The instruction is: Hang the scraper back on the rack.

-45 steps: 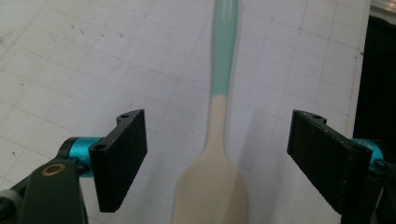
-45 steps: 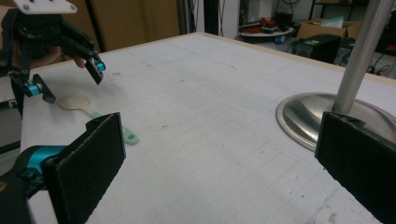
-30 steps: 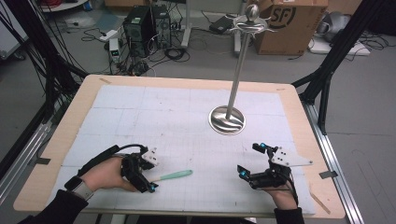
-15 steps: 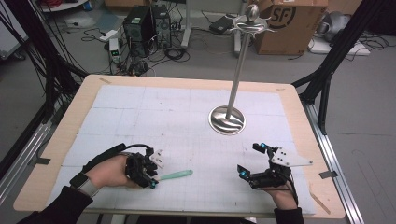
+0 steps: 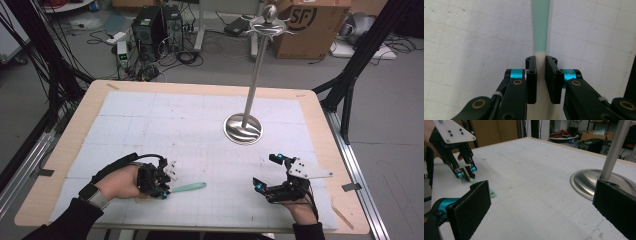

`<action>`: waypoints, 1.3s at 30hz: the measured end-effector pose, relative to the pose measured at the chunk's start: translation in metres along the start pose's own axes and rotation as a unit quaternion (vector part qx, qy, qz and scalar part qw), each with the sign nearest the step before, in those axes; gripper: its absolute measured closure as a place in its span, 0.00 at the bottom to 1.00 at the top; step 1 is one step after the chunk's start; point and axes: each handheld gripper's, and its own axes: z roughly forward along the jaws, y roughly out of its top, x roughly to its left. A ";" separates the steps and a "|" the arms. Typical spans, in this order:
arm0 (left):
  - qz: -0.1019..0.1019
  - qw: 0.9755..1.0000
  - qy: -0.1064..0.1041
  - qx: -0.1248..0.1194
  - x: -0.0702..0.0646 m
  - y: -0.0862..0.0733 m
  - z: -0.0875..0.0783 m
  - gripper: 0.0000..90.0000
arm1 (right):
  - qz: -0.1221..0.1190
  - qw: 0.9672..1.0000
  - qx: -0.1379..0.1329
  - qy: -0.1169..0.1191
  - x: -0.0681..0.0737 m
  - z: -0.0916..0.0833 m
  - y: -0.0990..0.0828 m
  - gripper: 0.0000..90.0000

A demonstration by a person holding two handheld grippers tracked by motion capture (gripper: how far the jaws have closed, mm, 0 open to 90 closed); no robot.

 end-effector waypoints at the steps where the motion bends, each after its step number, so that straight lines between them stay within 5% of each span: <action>1: 0.001 1.000 0.002 -0.001 0.000 0.000 0.000 0.89 | 0.000 1.000 -0.001 0.001 0.000 0.000 0.000 0.01; 11: -0.012 0.998 0.003 -0.055 -0.003 -0.009 -0.012 0.89 | 0.000 1.000 -0.002 0.000 -0.002 -0.001 0.000 0.01; 18: -0.045 0.990 0.017 -0.136 -0.003 -0.022 -0.030 0.89 | 0.001 1.000 0.000 -0.001 0.000 -0.001 0.000 0.01; 23: -0.076 0.972 0.027 -0.221 0.001 -0.029 -0.043 0.89 | -0.001 1.000 -0.003 -0.002 -0.001 -0.002 0.000 0.01; 25: -0.095 0.960 0.025 -0.261 0.004 -0.031 -0.047 0.89 | 0.001 1.000 -0.004 -0.003 -0.001 -0.002 0.000 0.01; 28: -0.112 0.947 0.037 -0.298 0.006 -0.033 -0.049 0.89 | 0.001 1.000 -0.005 -0.002 -0.001 -0.003 0.000 0.01; 33: -0.132 0.932 0.055 -0.333 0.007 -0.027 -0.047 0.89 | 0.006 1.000 -0.005 -0.004 -0.001 -0.004 0.000 0.01; 39: -0.159 0.918 0.063 -0.358 0.017 -0.016 -0.045 0.89 | 0.002 1.000 -0.008 -0.003 -0.001 -0.004 0.000 0.01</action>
